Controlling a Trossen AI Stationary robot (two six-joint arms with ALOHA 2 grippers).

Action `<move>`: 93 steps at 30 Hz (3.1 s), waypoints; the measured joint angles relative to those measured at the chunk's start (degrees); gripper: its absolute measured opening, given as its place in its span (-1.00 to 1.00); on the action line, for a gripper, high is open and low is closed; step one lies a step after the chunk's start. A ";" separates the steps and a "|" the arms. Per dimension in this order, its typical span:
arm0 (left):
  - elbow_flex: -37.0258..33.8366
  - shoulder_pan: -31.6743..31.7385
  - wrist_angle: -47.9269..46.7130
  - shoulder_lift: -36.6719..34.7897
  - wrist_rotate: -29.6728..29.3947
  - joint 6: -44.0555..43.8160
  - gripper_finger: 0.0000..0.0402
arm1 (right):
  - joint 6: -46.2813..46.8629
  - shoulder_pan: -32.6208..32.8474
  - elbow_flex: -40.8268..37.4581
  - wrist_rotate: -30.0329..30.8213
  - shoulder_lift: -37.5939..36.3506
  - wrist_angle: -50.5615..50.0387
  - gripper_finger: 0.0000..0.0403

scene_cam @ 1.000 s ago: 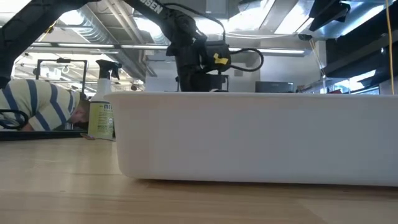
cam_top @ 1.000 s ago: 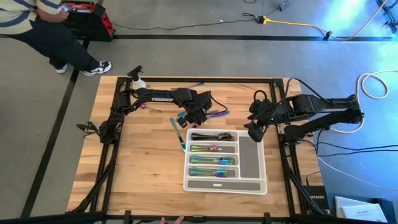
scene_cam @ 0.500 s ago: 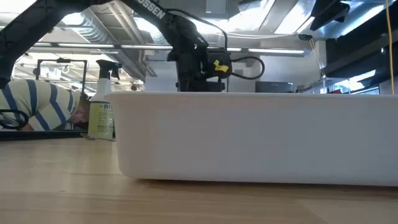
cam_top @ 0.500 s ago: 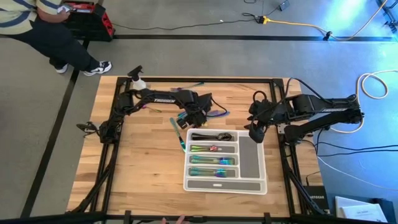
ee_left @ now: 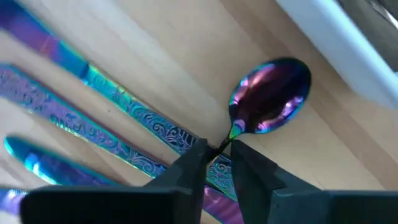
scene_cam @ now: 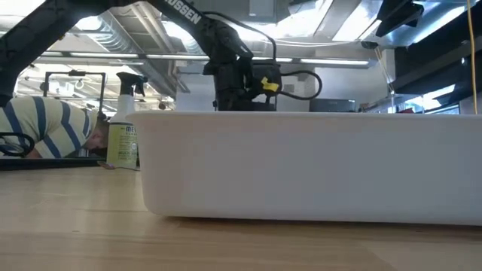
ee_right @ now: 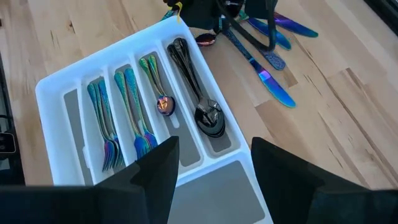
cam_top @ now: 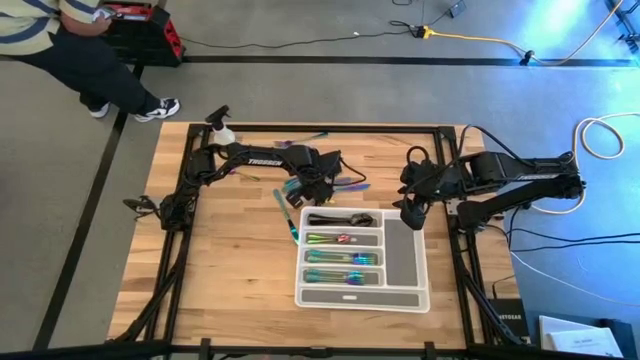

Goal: Sort silverware
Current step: Put the purple spoon into the white silverware tray

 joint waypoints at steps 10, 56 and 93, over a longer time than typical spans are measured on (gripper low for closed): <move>0.00 -0.11 0.03 0.02 -0.19 -19.16 -0.99 | 0.00 0.00 0.00 0.02 0.00 0.00 -0.08; 23.29 -14.91 -9.64 -0.63 -4.28 -66.30 -0.99 | -0.17 0.04 12.97 4.90 -0.28 0.18 -0.08; 7.04 -20.59 3.87 -0.59 0.51 -76.19 -0.99 | 0.06 0.04 14.14 2.67 -0.20 -3.28 -0.08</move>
